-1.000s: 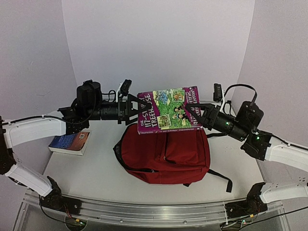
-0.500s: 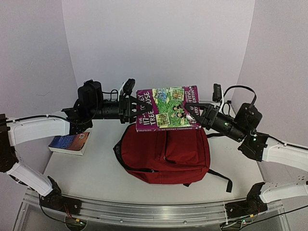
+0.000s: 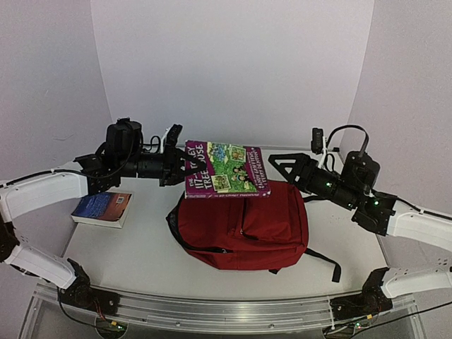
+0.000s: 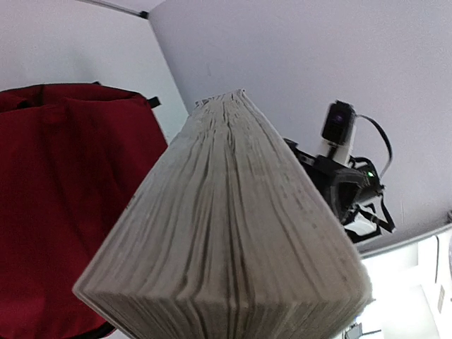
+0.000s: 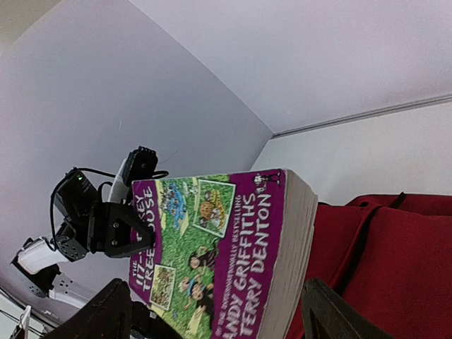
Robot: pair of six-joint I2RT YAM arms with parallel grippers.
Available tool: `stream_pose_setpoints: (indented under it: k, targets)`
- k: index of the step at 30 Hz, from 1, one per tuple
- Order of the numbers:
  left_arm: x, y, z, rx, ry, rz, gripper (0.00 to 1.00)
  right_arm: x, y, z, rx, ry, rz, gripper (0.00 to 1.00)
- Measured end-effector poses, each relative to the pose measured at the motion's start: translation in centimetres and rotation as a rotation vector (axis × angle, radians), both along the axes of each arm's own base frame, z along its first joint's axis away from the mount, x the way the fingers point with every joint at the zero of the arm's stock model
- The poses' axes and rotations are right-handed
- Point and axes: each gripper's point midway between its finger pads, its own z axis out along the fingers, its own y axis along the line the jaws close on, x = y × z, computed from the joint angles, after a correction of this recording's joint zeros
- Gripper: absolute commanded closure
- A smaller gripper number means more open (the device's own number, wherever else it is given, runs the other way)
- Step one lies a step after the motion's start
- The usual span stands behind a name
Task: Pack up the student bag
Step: Adjust the book, then place the book in the student bag.
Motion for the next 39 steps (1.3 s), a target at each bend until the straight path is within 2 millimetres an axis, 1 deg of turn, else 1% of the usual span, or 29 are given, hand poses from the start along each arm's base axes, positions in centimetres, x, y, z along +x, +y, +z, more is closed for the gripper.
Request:
stream_pose_setpoints:
  k: [1, 4, 6, 8, 10, 12, 15, 17, 19, 24, 27, 30, 33, 36, 39]
  targets:
    - [0.9, 1.1, -0.7, 0.025, 0.023, 0.041, 1.00, 0.1, -0.2, 0.2, -0.009, -0.007, -0.012, 0.02]
    - [3.1, 4.3, -2.5, 0.087, 0.085, 0.149, 1.00, 0.2, -0.8, 1.2, -0.045, -0.037, -0.049, 0.02]
    - [4.4, 6.5, -3.3, 0.118, 0.113, 0.213, 1.00, 0.3, -0.8, 1.4, -0.075, -0.046, -0.071, 0.02]
    - [5.5, 8.6, -3.9, 0.135, 0.136, 0.270, 1.00, 0.1, -0.5, 1.4, -0.116, -0.051, -0.087, 0.02]
    - [6.4, 10.8, -4.6, 0.143, 0.162, 0.323, 1.00, -0.3, 0.7, 1.3, -0.168, -0.054, -0.094, 0.02]
    - [7.1, 13.2, -5.3, 0.150, 0.190, 0.379, 1.00, -0.8, 2.4, 1.0, -0.226, -0.055, -0.089, 0.02]
    - [8.0, 16.3, -6.4, 0.164, 0.227, 0.465, 1.00, -1.1, 4.9, -0.1, -0.316, -0.047, -0.083, 0.02]
    - [8.1, 18.1, -7.0, 0.177, 0.246, 0.519, 1.00, -1.0, 6.7, -1.3, -0.381, -0.040, -0.085, 0.02]
    - [7.7, 19.4, -7.1, 0.199, 0.253, 0.565, 1.00, -0.9, 8.2, -3.0, -0.449, -0.030, -0.087, 0.02]
    - [6.1, 21.5, -6.6, 0.269, 0.217, 0.654, 1.00, -0.4, 12.0, -7.1, -0.600, -0.010, -0.072, 0.04]
    - [5.4, 23.1, -6.9, 0.336, 0.212, 0.730, 1.00, 0.1, 14.6, -9.6, -0.682, 0.001, -0.054, 0.05]
    - [4.8, 24.5, -7.3, 0.391, 0.211, 0.788, 1.00, 0.4, 17.3, -12.3, -0.766, 0.005, -0.026, 0.04]
    - [4.3, 25.1, -7.7, 0.423, 0.219, 0.811, 1.00, 0.2, 20.0, -14.8, -0.849, -0.003, 0.000, 0.02]
    - [3.9, 25.5, -8.0, 0.445, 0.230, 0.819, 1.00, -0.2, 22.4, -17.0, -0.914, -0.020, 0.017, 0.02]
    - [3.7, 25.6, -8.4, 0.461, 0.238, 0.817, 1.00, -0.3, 23.9, -19.5, -0.982, -0.031, 0.017, 0.02]
